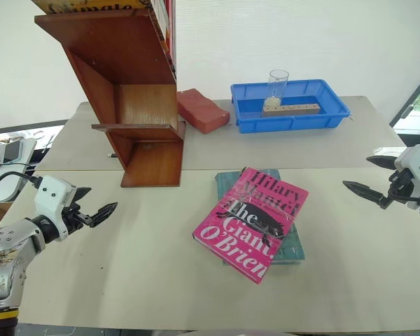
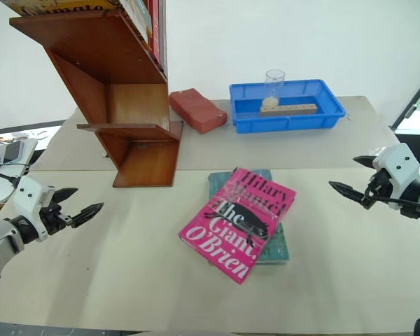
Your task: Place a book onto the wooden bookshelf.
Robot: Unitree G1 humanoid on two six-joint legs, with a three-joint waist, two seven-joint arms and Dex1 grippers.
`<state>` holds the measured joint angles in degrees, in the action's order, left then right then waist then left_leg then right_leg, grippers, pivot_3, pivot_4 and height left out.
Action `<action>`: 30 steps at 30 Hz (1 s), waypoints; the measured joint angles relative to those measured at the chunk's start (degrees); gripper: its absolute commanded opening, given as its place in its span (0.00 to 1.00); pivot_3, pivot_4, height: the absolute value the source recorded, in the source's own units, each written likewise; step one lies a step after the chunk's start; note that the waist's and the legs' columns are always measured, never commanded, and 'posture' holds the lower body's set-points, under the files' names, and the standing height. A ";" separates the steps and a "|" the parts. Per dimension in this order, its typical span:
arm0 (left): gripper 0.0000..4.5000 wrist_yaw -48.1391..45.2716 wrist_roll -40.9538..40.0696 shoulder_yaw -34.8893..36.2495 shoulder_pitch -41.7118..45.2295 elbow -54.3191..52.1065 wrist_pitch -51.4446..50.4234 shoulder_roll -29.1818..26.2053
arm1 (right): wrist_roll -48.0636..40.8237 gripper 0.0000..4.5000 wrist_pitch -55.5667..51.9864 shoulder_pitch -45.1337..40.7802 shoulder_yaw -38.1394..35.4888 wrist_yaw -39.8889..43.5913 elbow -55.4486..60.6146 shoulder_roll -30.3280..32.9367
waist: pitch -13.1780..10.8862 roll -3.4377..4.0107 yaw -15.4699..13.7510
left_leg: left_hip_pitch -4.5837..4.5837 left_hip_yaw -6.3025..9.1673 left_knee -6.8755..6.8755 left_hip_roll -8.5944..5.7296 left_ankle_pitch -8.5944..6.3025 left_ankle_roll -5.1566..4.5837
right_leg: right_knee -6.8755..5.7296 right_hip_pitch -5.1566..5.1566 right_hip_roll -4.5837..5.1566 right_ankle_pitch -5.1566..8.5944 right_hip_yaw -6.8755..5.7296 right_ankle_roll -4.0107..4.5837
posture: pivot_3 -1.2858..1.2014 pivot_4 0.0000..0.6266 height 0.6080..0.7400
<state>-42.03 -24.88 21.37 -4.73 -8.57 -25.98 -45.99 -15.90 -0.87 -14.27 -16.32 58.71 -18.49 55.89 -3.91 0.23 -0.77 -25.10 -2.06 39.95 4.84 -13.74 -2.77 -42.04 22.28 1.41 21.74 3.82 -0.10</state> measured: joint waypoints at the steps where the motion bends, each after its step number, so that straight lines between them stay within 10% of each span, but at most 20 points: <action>1: 1.00 0.00 0.00 0.00 0.00 0.00 0.00 0.00 | 0.00 0.99 0.00 0.00 0.00 0.00 0.00 0.00 | 0.00 0.00 0.00 | 0.00 0.00 0.00 0.00 0.00 0.00 | 0.00 0.00 0.00 0.00 0.00 0.00 | 0.52 0.24 0.22; 23: 1.00 -5.16 4.52 -0.56 4.91 4.65 3.16 -3.07 | 3.33 0.99 -7.55 1.84 -0.11 -6.01 5.93 0.01 | -0.01 -0.01 -0.26 | -0.02 -0.03 0.00 -0.01 0.00 0.00 | 0.01 0.03 0.02 0.00 0.00 -0.01 | 0.52 0.24 0.22; 30: 1.00 -10.37 3.45 -6.21 11.75 5.12 0.25 -4.38 | 1.85 0.51 -9.95 6.54 -1.37 -4.27 12.84 0.50 | -0.01 0.00 -0.28 | -0.07 -0.02 0.00 -0.02 0.00 0.00 | 0.00 0.00 0.01 0.00 0.00 -0.02 | 0.52 0.24 0.22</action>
<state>-52.41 -21.43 15.16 7.03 -3.45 -25.73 -50.37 -14.05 -10.82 -7.73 -17.70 54.44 -5.65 56.39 -3.91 0.22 -1.05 -25.17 -2.08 39.95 4.82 -13.74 -2.76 -42.04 22.29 1.42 21.74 3.82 -0.12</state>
